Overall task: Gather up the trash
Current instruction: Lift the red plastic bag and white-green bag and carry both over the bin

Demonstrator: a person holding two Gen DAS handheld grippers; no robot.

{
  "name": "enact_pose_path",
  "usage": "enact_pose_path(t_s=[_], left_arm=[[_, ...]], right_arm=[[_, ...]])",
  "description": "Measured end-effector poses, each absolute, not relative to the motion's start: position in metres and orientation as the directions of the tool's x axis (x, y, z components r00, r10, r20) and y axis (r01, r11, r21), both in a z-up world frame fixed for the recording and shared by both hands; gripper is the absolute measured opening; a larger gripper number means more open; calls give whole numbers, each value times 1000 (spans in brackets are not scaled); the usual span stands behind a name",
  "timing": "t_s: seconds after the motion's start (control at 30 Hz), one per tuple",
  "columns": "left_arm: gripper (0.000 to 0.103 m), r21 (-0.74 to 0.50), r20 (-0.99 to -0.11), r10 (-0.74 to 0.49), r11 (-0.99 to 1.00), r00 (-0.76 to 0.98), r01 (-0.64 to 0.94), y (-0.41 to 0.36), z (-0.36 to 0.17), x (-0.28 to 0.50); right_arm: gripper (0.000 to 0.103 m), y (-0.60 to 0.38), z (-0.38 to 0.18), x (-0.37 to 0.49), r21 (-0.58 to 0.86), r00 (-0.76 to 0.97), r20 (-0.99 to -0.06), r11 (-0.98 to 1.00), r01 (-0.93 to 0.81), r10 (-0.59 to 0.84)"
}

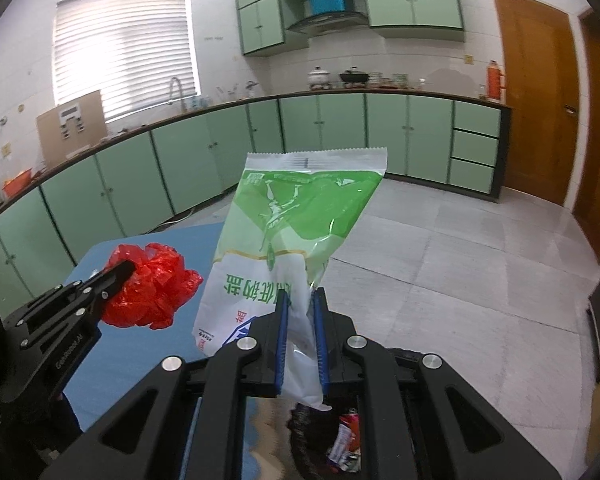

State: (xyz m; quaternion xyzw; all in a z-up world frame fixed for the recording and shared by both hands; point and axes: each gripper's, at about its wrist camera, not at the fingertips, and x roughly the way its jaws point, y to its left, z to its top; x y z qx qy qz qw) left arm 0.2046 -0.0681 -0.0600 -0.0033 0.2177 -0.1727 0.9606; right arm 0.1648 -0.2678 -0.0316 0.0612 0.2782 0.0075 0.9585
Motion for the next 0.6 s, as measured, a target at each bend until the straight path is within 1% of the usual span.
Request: enact_pose_path(t_s=[0.37,0.6], left_arm=[[0,-75,-422,-418,900,804,429,-134,-69,193],[0,-71,-446,-456,876,770,477,-165,-85,185]], right_arm=[[13,-322,-37,138,132,844,-535,981,139,-47],[13,-347,-47,126,138,829,-551,969,204,-96]])
